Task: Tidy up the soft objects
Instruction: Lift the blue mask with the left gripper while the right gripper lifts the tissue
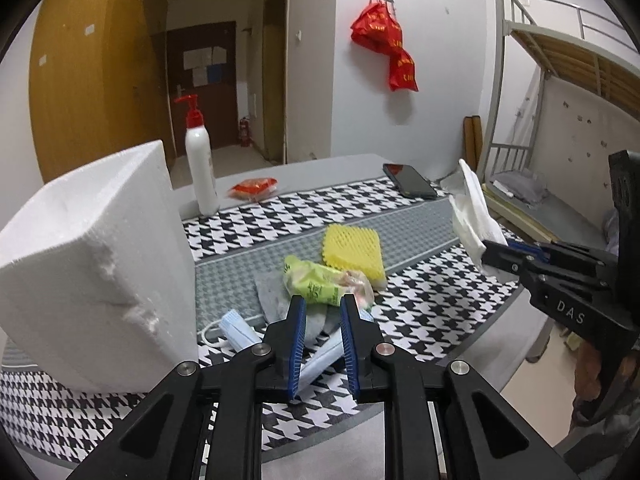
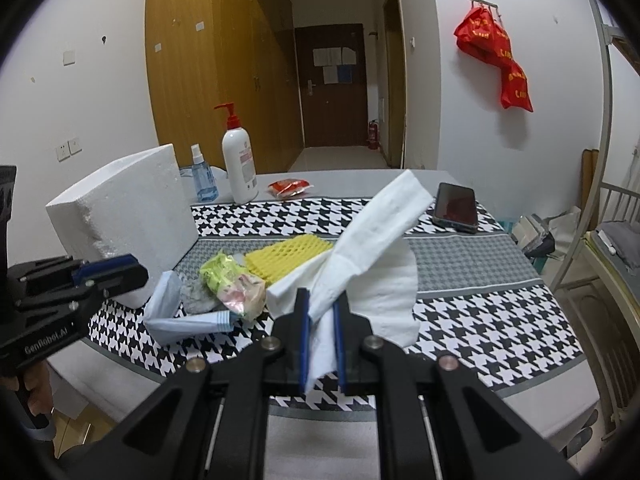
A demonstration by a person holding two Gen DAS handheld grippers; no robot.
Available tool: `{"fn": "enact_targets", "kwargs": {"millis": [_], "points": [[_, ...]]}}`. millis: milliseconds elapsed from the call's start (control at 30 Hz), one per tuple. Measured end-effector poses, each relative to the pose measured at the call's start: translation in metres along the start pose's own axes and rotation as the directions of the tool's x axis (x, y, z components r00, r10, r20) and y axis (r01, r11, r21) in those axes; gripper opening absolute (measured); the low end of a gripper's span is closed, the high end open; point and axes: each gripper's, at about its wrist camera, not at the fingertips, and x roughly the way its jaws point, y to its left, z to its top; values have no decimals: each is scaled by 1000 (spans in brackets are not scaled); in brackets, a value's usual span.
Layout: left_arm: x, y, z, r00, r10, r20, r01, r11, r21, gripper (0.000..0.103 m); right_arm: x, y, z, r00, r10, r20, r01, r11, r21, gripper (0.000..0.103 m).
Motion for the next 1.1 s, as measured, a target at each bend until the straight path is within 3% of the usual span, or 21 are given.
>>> {"fn": "enact_targets", "kwargs": {"millis": [100,167,233,467,733,800,1100], "points": [[3,0,-4,1000,-1,-11,1,1000,16,32,2,0,-1,1000,3,-6,-3,1000,-1,14],[4,2,-7,1000,-3,-15,3,1000,16,52,3,-1,-1,1000,6,-9,-6,1000,1,14],[5,3,-9,1000,-2,-21,2,1000,19,57,5,0,-1,1000,7,-14,-7,1000,0,14],[23,5,-20,995,-10,-95,15,998,53,58,13,0,-4,999,15,-34,-15,1000,5,14],[47,-3,-24,987,20,-157,7,986,167,58,22,0,-7,998,14,-61,-13,1000,11,14],[51,-3,-26,985,33,-170,-3,984,176,56,23,-1,-8,998,14,-67,-13,1000,14,14],[53,-3,-36,972,53,-227,-2,975,221,16,26,-4,-12,997,18,-79,-16,1000,25,14]]}}
